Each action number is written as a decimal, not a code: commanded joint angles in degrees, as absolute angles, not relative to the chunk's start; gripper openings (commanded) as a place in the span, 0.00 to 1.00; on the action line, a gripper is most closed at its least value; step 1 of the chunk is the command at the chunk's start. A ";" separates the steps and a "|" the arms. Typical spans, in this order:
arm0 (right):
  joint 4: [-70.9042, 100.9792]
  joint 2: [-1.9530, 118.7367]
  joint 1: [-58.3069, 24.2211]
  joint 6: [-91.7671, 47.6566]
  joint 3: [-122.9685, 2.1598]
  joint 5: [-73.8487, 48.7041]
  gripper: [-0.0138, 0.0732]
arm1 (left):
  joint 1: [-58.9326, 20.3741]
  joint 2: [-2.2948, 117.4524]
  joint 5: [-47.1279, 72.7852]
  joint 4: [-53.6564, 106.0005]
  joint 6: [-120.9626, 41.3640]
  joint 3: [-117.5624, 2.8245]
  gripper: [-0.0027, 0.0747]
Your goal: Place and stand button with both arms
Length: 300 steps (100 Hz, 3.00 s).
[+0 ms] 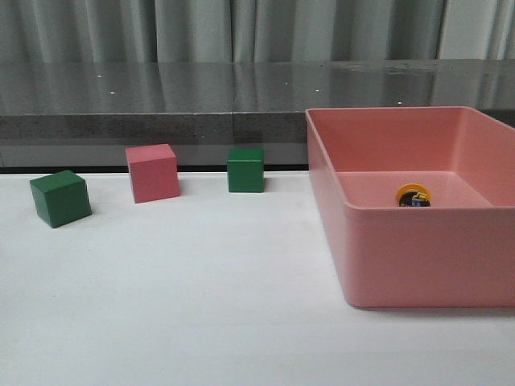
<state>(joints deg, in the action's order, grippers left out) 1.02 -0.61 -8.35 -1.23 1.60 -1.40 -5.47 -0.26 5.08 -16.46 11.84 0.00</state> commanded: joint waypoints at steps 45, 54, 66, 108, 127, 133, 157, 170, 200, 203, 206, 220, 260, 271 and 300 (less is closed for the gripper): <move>4.32 4.08 -8.17 -1.21 -15.09 -10.53 0.09 | -5.92 -2.07 0.82 -16.56 12.36 2.54 0.01; 5.76 10.34 -8.17 -1.21 -23.20 -16.59 0.09 | -5.92 -2.07 0.82 -16.56 12.36 2.54 0.01; 7.41 20.81 -8.21 -1.21 -32.16 -19.54 0.09 | -5.92 -2.07 0.82 -16.56 12.36 2.54 0.01; 18.75 58.56 -8.28 -2.11 -52.99 -20.96 0.09 | -5.92 -2.07 0.82 -16.56 12.36 2.54 0.01; 18.80 72.61 -8.48 -2.59 -59.74 -27.56 0.21 | -5.92 -2.07 0.82 -16.56 12.36 2.54 0.01; 18.80 76.43 -8.48 -4.00 -61.58 -29.22 0.32 | -5.92 -2.07 0.82 -16.56 12.36 2.54 0.01; 18.86 85.59 -8.48 -6.47 -63.51 -26.78 0.79 | -5.92 -2.07 0.82 -16.56 12.36 2.54 0.01; 18.86 89.42 -8.48 -6.47 -63.51 -23.31 0.78 | -5.92 -2.07 0.82 -16.56 12.36 2.54 0.01; 19.02 98.27 -8.48 -6.47 -63.59 -21.75 0.78 | -5.92 -2.07 0.82 -16.56 12.36 2.54 0.01; 19.02 99.15 -8.48 -6.47 -63.59 -21.76 0.78 | -5.92 -2.07 0.82 -16.56 12.36 2.54 0.01; 19.02 99.80 -8.48 -6.47 -63.59 -21.76 0.78 | -5.92 -2.07 0.82 -16.56 12.36 2.54 0.01; 19.05 102.52 -8.48 -6.47 -63.62 -21.76 0.77 | -5.92 -2.07 0.82 -16.56 12.36 2.54 0.01; 19.73 98.66 -9.05 -6.81 -68.48 -31.16 0.08 | -5.92 -2.07 0.82 -16.56 12.36 2.54 0.01; 19.73 95.03 -12.03 -11.71 -74.08 -37.22 0.08 | -5.92 -2.07 0.82 -16.56 12.36 2.54 0.01; 23.20 99.09 -25.34 -38.53 -94.23 -53.16 0.08 | -5.92 -2.07 0.82 -16.56 12.36 2.54 0.01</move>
